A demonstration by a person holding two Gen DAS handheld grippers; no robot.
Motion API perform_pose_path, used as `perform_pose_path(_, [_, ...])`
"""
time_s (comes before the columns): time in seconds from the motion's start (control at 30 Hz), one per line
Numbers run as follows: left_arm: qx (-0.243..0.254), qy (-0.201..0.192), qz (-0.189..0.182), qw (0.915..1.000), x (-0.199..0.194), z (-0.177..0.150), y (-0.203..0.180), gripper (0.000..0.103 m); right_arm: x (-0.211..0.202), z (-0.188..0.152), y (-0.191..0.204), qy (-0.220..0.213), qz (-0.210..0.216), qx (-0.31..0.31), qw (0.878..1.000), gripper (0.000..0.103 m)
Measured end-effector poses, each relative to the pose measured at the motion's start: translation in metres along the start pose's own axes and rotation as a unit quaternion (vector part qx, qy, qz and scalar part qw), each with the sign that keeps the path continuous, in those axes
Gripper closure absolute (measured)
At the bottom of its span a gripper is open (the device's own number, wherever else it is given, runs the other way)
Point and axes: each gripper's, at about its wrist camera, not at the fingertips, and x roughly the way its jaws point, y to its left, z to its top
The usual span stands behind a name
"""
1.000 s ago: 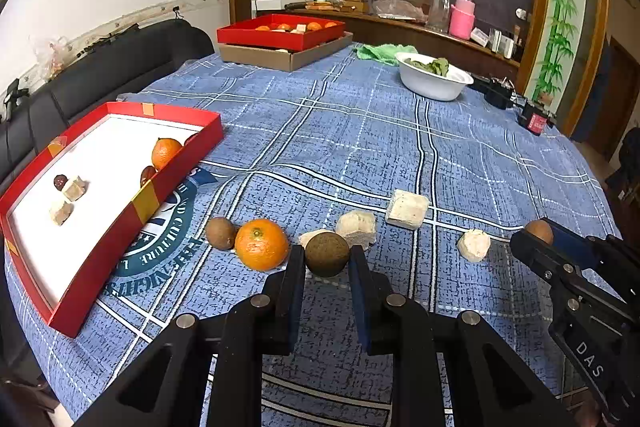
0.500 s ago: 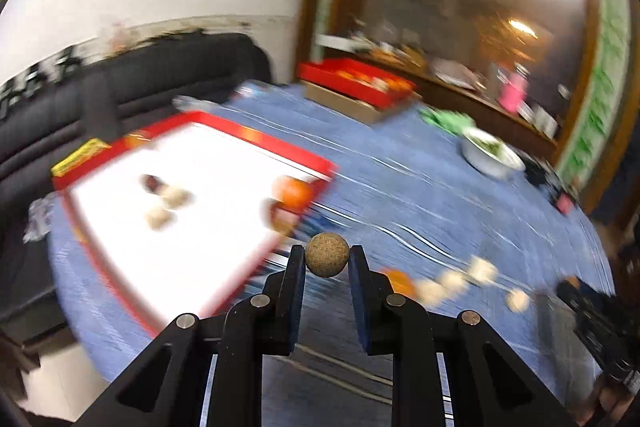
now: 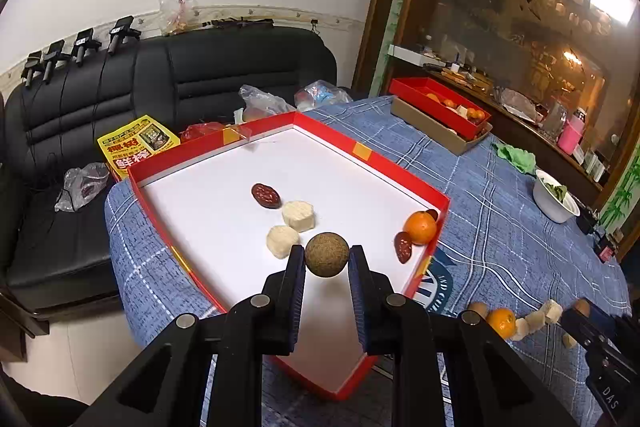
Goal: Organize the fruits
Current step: 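Carry both brown kiwis over the red-rimmed tray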
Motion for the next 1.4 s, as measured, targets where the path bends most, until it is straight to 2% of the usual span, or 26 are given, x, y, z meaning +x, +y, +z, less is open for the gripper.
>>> perform_pose_path(0.2, [-0.01, -0.005, 0.007, 0.9999, 0.008, 0.013, 0.009, 0.082, 0.015, 0.032, 0.046, -0.013, 0.043, -0.028, 0.999, 0.078])
perform_pose_path(0.3, [-0.01, -0.003, 0.012, 0.9999, 0.016, 0.019, 0.012, 0.082, 0.03, 0.048, 0.064, -0.011, 0.069, -0.031, 0.997, 0.078])
perform_pose_path(0.5, [0.001, 0.014, 0.025, 0.9996, 0.037, 0.024, 0.012, 0.082, 0.066, 0.064, 0.093, 0.006, 0.096, -0.037, 0.995, 0.077])
perform_pose_path(0.7, [-0.004, 0.019, 0.051, 0.9985, 0.053, 0.037, 0.02, 0.082, 0.099, 0.068, 0.106, 0.033, 0.095, -0.041, 0.994, 0.077])
perform_pose_path(0.87, [-0.004, 0.031, 0.075, 0.9967, 0.068, 0.043, 0.025, 0.082, 0.11, 0.069, 0.111, 0.041, 0.091, -0.046, 0.994, 0.077])
perform_pose_path(1.23, [-0.007, 0.038, 0.092, 0.995, 0.079, 0.047, 0.032, 0.082, 0.126, 0.074, 0.12, 0.055, 0.084, -0.057, 0.993, 0.077])
perform_pose_path(1.4, [-0.024, 0.044, 0.097, 0.994, 0.081, 0.047, 0.042, 0.083, 0.132, 0.074, 0.126, 0.066, 0.079, -0.064, 0.993, 0.077])
